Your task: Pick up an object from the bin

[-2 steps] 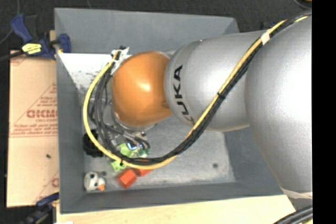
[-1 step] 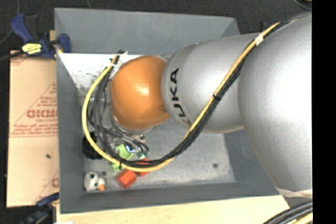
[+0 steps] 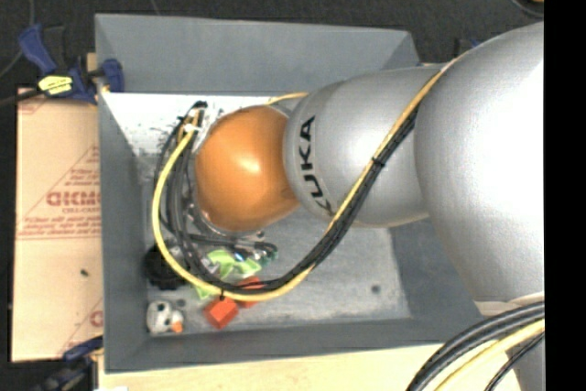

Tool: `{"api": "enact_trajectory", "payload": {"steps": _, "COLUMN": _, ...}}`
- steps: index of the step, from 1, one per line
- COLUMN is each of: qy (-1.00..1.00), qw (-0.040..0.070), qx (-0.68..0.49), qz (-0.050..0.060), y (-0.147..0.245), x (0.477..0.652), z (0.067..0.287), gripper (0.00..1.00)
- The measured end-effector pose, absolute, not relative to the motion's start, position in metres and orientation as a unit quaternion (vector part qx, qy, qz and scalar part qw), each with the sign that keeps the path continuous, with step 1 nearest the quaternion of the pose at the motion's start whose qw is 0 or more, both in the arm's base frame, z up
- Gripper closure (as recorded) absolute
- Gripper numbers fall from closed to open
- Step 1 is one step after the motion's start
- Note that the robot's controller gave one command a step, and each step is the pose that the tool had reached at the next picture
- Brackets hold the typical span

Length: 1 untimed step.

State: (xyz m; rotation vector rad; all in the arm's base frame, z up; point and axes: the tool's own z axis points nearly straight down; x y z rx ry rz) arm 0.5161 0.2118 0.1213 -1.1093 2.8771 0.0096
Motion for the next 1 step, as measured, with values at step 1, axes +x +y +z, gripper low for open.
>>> {"api": "enact_trajectory", "payload": {"steps": 1, "qy": 0.92, "qw": 0.034, "qx": -0.39, "qz": 0.002, "y": 0.2087, "x": 0.5177, "z": 0.0811, "gripper": 1.0}}
